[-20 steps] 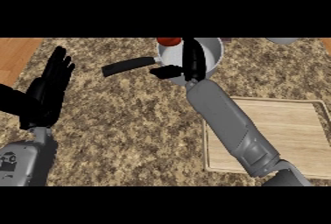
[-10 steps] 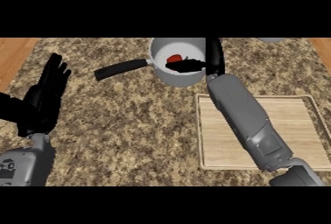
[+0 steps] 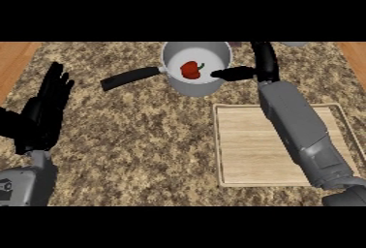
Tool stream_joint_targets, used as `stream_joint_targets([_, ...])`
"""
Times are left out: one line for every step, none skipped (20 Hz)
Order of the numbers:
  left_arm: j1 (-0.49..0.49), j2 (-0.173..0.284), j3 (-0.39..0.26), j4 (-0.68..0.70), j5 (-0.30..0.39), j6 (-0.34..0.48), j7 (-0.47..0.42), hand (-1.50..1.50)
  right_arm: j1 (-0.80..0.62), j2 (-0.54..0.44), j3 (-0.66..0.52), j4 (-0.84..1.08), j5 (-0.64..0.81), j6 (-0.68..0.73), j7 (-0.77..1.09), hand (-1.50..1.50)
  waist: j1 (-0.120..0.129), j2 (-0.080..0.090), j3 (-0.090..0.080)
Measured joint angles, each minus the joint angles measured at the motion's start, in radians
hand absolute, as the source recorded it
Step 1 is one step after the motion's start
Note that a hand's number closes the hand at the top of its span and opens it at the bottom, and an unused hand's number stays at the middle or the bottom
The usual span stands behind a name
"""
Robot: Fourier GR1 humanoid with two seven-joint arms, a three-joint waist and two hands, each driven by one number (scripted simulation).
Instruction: Pick the bell pepper from the tray and place it in the pot
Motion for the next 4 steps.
stream_joint_targets([0.007,-0.003,0.001,0.001,-0.002,-0.002,-0.007,0.0,0.0,0.001,-0.002,-0.002,0.005,0.003,0.002,-1.5,-0.001,-0.001,0.0])
stream_joint_targets([0.005,0.001,0.008,0.005,0.002,-0.01,-0.011,0.0,-0.001,-0.01,-0.007,0.003,0.007,0.018,-0.002,-1.5,-0.001,-0.001,0.0])
stream_joint_targets([0.007,0.001,0.008,-0.01,-0.003,-0.003,0.003,0.0,0.019,-0.01,-0.005,-0.009,0.011,0.023,-0.006,-1.5,-0.003,-0.002,0.0])
stream_joint_targets([0.007,-0.004,0.004,-0.01,-0.009,0.0,0.006,0.0,0.017,-0.015,-0.011,-0.003,0.013,0.033,-0.008,-1.5,-0.003,-0.002,0.0])
